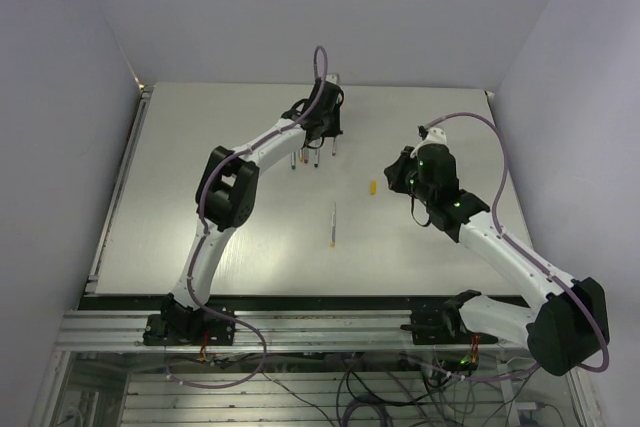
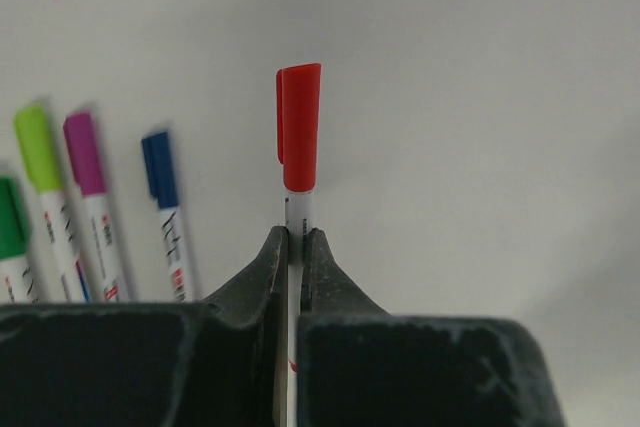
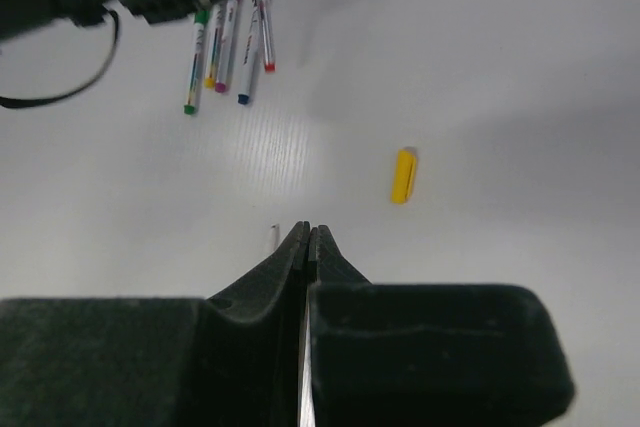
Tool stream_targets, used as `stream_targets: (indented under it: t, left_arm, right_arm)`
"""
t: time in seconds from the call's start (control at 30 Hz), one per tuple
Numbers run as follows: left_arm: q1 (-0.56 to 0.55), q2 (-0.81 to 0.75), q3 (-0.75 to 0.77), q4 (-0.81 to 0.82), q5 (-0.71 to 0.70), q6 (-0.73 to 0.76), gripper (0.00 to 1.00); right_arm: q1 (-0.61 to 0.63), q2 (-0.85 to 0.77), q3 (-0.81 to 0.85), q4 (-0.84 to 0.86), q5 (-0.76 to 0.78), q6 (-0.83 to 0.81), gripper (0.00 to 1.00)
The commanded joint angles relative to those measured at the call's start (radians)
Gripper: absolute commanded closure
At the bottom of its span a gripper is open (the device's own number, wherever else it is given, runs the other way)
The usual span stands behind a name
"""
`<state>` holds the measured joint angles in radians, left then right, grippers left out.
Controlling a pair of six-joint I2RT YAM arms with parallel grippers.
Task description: Insert the pens into the pen caps
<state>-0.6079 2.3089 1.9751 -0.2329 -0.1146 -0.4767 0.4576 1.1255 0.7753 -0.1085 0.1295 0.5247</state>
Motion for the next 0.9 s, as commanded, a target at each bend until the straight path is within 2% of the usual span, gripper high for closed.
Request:
stream_targets:
  t: [0.0,0.53,0.7,0.87]
  left_arm:
    - [-0.004,0.061,0.084,-0.177,-0.060,0.043,0.93]
    - [-0.004,0.091,0.015,-0.172,-0.091,0.022,0.92]
    - [-0.004,0.113,0.014,-0.169,-0.094,0.011,0.81]
    - [-0.004,0.139,0.020,-0.169,-0.087,-0.010,0.75]
  right_arm:
    - [-0.002,-0.032,-0.011,-0.016,0.055,0.021,1.00]
    - [-0.002,-0.029,-0.020,-0.009,0.040,0.041,1.00]
    - [-0.002,-0.025,-0.027,-0.003,0.038,0.044,1.00]
    - [-0.002,-0.023,-0.034,-0.002,0.036,0.047,1.00]
